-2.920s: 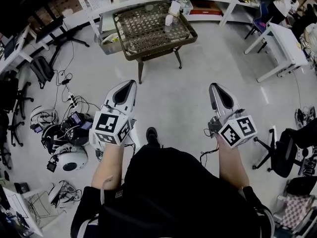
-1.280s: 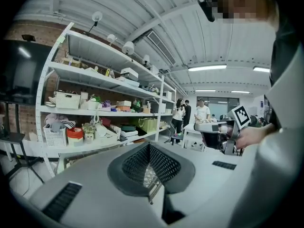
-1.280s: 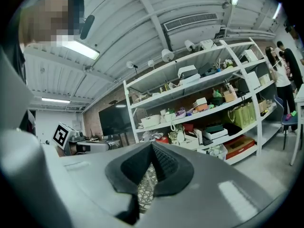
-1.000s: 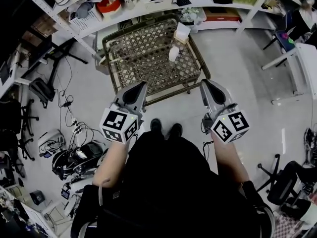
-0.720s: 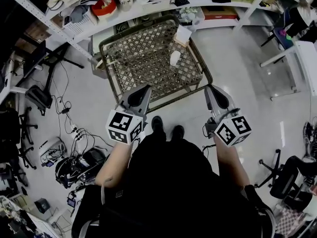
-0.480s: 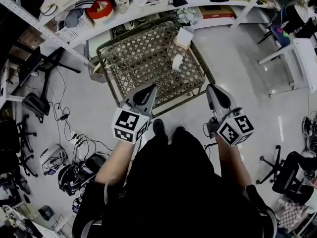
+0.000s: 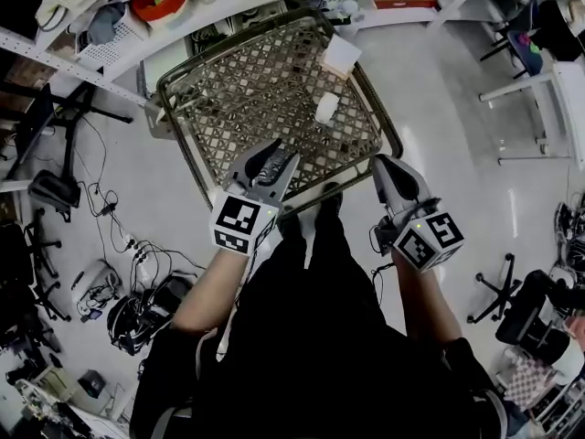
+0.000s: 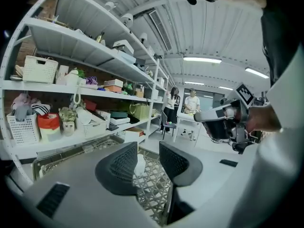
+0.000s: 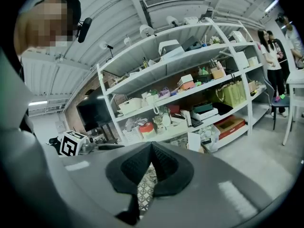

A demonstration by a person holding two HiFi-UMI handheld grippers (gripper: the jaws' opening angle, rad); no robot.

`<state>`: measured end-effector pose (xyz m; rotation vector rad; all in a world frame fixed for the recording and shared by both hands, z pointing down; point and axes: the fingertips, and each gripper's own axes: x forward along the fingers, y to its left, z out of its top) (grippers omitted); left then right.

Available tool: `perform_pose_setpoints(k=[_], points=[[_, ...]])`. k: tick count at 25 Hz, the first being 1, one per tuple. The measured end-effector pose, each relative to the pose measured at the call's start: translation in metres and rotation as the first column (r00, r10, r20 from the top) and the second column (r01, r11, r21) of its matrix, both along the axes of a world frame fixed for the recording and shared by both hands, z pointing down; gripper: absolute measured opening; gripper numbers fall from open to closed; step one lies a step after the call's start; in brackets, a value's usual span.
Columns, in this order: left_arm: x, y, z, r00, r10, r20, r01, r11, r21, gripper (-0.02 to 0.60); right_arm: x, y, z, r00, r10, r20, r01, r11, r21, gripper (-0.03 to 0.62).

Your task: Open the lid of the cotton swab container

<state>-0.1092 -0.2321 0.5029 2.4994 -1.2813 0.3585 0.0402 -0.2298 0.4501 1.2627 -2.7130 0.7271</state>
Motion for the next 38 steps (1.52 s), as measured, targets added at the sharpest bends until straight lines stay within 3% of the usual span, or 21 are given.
perform_pose_setpoints(k=[6,11,18,25,38], points=[[0.007,-0.038,0.057,0.999,-0.022,0.047,0.024,0.999,-0.043,0.239,-0.002,-0.027,0.025,1.0,-0.012,0.027,0.012,1.0,-0.011,0.009],[0.028,-0.065,0.111,0.998,0.038,0.056,-0.035,0.998,-0.059,0.292,0.001,-0.053,0.037,0.995,0.037,0.095,-0.035,0.999,-0.023,0.009],[0.055,-0.091,0.174,0.996,0.055,0.076,-0.05,0.996,-0.072,0.307,0.01,-0.053,0.076,0.998,0.038,0.04,-0.035,0.997,-0.066,0.009],[0.075,-0.104,0.225,0.991,0.038,0.128,-0.021,0.991,-0.135,0.316,0.022,-0.041,0.105,0.999,0.052,0.014,-0.049,0.991,-0.127,0.009],[0.089,-0.135,0.26,0.97,0.005,0.243,0.039,0.984,-0.172,0.314,0.031,-0.037,0.113,0.996,0.08,0.049,-0.071,0.984,-0.162,0.009]])
